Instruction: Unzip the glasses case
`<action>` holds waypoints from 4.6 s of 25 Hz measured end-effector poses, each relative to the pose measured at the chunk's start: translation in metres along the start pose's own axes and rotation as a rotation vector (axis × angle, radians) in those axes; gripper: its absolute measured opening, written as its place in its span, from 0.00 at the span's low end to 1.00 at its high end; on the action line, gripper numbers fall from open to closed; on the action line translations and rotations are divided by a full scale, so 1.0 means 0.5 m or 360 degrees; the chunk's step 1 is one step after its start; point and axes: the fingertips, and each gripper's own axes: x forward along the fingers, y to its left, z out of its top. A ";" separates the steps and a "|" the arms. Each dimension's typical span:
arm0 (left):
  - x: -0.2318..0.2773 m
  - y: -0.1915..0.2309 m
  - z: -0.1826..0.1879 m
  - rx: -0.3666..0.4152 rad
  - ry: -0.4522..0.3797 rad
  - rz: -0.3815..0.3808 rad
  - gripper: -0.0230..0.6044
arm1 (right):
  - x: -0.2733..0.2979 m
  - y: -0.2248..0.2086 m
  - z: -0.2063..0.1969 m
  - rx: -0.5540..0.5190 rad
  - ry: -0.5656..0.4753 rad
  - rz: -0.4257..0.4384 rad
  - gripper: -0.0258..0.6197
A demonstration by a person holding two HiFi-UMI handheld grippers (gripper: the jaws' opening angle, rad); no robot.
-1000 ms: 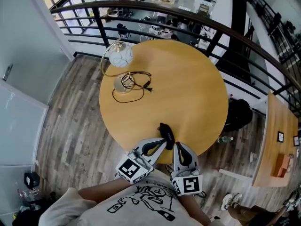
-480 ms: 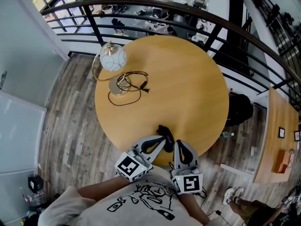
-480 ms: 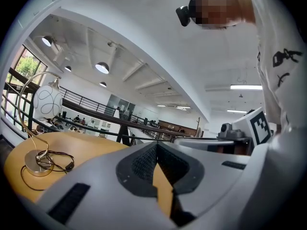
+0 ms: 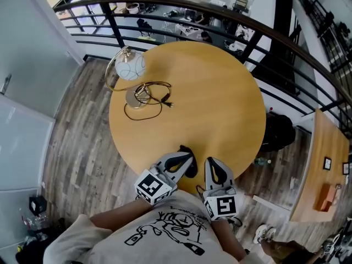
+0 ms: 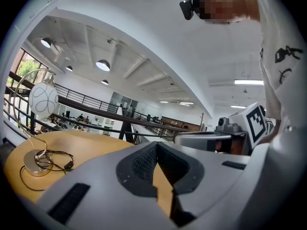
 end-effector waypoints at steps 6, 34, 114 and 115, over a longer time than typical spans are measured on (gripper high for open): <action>0.035 0.007 -0.122 -0.0027 0.0246 -0.0032 0.05 | 0.018 -0.019 -0.132 -0.0009 0.0307 0.0098 0.08; 0.099 0.053 -0.504 0.0196 0.0925 -0.0159 0.05 | -0.031 0.083 -0.701 0.0127 0.1472 0.0390 0.20; 0.057 0.058 -0.555 0.0317 0.1138 -0.0286 0.05 | 0.028 0.032 -0.718 -0.0688 0.1587 0.0618 0.07; 0.052 0.056 -0.554 0.0315 0.1136 -0.0284 0.05 | 0.022 0.042 -0.719 -0.0645 0.1596 0.0630 0.08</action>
